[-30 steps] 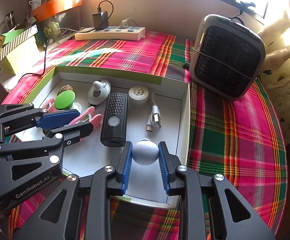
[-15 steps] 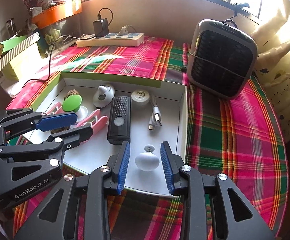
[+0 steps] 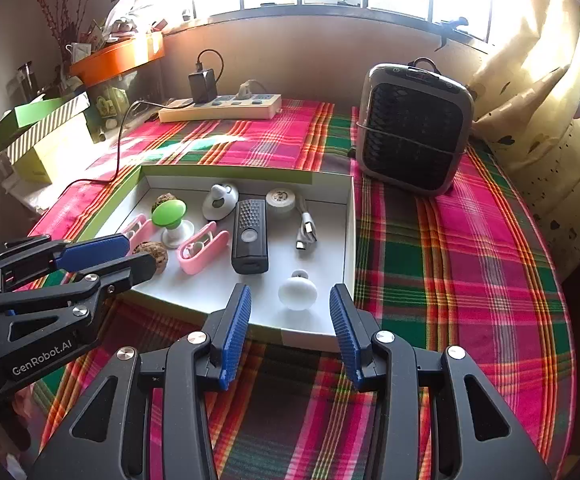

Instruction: Organize objects

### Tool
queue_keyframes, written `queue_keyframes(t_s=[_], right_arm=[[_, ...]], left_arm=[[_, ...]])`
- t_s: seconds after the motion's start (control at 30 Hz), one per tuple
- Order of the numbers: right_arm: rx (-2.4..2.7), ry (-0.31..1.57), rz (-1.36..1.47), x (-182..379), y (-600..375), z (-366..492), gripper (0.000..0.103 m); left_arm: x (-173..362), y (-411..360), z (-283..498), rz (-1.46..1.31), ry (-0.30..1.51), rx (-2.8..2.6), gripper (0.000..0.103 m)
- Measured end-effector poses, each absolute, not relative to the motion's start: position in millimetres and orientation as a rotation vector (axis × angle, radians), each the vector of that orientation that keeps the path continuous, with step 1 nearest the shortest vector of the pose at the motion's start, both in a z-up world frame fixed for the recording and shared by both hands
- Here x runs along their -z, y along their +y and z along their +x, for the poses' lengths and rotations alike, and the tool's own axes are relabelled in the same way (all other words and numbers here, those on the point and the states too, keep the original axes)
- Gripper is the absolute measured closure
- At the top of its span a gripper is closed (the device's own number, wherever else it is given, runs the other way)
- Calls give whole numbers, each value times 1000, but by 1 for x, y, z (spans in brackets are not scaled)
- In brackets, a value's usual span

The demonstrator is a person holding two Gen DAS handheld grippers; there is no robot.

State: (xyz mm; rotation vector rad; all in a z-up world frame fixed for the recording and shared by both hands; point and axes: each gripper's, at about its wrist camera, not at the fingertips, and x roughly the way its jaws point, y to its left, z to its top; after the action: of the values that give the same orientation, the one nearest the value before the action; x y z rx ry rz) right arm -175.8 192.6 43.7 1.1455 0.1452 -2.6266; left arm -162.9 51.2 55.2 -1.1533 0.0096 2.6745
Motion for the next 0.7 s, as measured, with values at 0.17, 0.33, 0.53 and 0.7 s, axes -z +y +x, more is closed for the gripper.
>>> queue_keyframes(t_s=[0.17,0.33,0.53,0.7], right_arm=[[2632,132,1135,-45,194,-164,61],[2634,129,1136,-42,196,-152,59],[2639,114,1152,-38,201,-141,57],[2631,119,1166,-32,200,-133,57]], left_arm=[[-60,46,-146,-1129,30,-2738,72],[-56,42,-132,-1158,6,-2747,71],[-49,35,-120,-1183,-11,-2766,71],[-42,30,-112,-1211,-8,-2778,71]])
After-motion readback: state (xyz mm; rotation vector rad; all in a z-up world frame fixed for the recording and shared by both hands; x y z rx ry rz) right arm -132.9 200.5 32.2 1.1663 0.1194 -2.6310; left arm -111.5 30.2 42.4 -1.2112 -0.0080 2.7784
